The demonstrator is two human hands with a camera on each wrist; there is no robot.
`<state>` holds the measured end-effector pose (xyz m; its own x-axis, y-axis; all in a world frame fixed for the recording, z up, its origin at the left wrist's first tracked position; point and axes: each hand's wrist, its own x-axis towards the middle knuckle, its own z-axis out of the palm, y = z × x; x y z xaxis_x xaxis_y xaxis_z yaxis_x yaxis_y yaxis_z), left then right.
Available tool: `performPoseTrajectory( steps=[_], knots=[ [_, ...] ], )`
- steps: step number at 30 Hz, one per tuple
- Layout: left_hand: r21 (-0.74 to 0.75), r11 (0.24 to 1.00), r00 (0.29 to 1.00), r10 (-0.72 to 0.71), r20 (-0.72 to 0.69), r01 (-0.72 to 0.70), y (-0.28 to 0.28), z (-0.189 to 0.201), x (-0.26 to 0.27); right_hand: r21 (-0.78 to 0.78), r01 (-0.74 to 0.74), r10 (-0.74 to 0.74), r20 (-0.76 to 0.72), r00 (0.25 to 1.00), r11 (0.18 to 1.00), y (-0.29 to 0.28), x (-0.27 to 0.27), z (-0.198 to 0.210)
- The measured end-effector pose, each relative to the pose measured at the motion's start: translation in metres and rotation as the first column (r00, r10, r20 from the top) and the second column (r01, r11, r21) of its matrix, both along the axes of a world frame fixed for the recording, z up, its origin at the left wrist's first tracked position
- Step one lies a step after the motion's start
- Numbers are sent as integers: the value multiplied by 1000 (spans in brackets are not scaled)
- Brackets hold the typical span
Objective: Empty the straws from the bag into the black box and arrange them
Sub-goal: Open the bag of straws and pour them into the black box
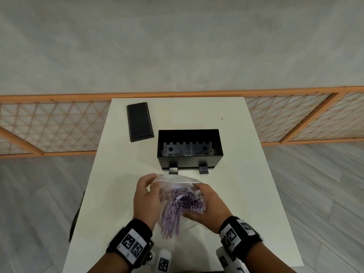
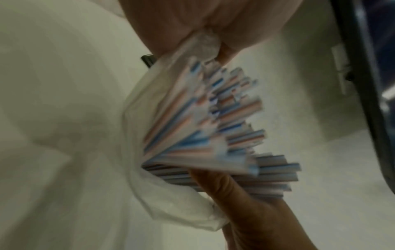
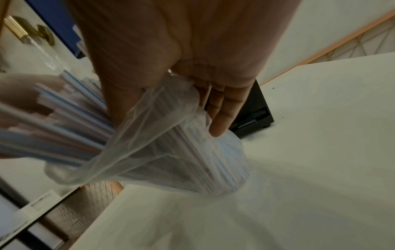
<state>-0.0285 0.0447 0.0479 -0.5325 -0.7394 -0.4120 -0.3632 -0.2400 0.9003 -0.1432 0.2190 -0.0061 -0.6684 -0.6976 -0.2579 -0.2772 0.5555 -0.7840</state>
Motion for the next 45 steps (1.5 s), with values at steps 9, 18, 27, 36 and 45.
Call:
performPoseTrajectory(
  steps=[9,18,27,36,45],
  knots=[
    [520,836,985,149,88,-173,2,-6,-23,37,-165,167,-72,983,986,-17,-3,-2],
    [819,427,902,364,231,-382,-10,-3,-37,279,-428,501,-301,811,860,-23,-3,-12],
    [817,576,996,-46,83,-41,-12,4,-31,-160,-260,256,-50,966,952,-30,-8,5],
    [60,793,777,-607,164,607,-18,3,-4,-165,-58,117,372,921,985,-13,-14,8],
    [17,474,470,-877,100,881,-25,8,51,-12,-6,10,352,936,1000,-18,-15,0]
  ],
)
